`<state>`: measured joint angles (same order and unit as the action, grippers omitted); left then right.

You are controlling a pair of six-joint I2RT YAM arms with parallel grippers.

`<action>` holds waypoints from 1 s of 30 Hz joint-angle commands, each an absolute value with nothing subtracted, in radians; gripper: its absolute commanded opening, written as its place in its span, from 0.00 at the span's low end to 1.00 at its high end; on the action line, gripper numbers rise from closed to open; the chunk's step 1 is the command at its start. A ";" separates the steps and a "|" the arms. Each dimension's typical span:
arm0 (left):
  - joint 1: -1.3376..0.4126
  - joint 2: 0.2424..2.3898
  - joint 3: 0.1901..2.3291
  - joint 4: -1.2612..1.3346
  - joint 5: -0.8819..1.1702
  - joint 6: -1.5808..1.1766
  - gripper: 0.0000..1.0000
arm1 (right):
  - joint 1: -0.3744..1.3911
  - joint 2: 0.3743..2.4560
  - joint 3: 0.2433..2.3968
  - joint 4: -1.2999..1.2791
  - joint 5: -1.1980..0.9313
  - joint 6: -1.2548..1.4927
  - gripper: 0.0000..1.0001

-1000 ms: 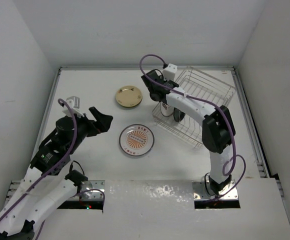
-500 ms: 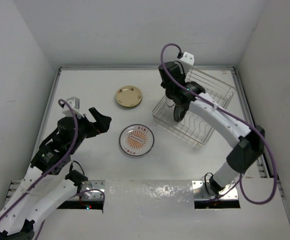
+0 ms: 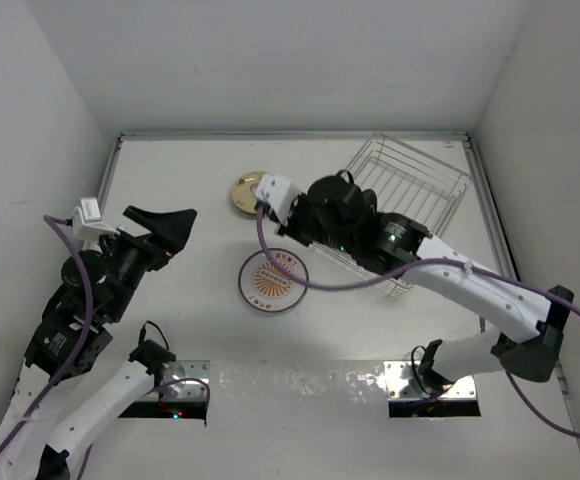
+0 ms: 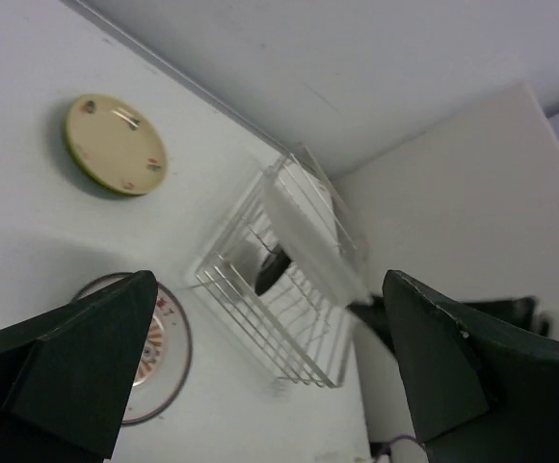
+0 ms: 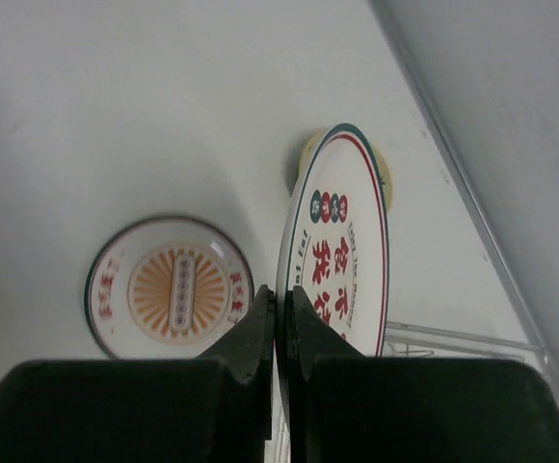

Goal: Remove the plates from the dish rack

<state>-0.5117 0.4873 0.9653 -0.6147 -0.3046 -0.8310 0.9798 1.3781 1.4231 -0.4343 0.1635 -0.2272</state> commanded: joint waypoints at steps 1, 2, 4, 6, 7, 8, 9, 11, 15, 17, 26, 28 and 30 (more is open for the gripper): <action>-0.523 0.499 0.976 -0.531 -0.183 -0.928 1.00 | 1.026 1.269 1.312 -0.466 0.091 -0.492 0.00; -0.523 0.503 0.956 -0.500 -0.131 -0.952 1.00 | 1.038 1.228 1.275 -0.442 0.086 -0.497 0.00; -0.522 0.521 0.907 -0.445 -0.071 -0.971 1.00 | 1.080 1.197 1.192 -0.375 0.071 -0.511 0.00; -0.522 0.564 0.876 -0.420 0.003 -0.988 1.00 | 1.118 1.169 1.140 -0.309 0.074 -0.512 0.00; -0.522 0.581 0.861 -0.408 0.036 -0.992 1.00 | 1.132 1.164 1.129 -0.290 0.074 -0.512 0.00; -0.522 0.600 0.827 -0.378 0.095 -0.996 1.00 | 1.143 1.163 1.115 -0.269 0.074 -0.511 0.00; -0.523 0.633 0.810 -0.362 0.121 -0.999 0.99 | 1.163 1.161 1.099 -0.237 0.068 -0.511 0.00; -0.522 0.666 0.758 -0.301 0.185 -1.011 0.96 | 1.202 1.164 1.083 -0.189 0.078 -0.512 0.00; -0.522 0.713 0.695 -0.256 0.216 -1.017 0.86 | 1.267 1.190 1.048 -0.111 0.199 -0.531 0.00; -0.522 0.710 0.686 -0.261 0.210 -1.009 0.81 | 1.298 1.207 1.039 -0.074 0.244 -0.541 0.00; -0.523 0.692 0.672 -0.316 0.060 -0.934 0.00 | 1.339 1.241 1.008 -0.019 0.279 -0.451 0.98; -0.522 0.672 0.651 -0.340 0.008 -0.895 0.00 | 1.338 1.200 0.961 0.047 0.331 -0.387 0.99; -0.522 0.663 0.609 -0.345 -0.046 -0.878 0.00 | 1.338 1.132 0.899 0.147 0.464 -0.295 0.99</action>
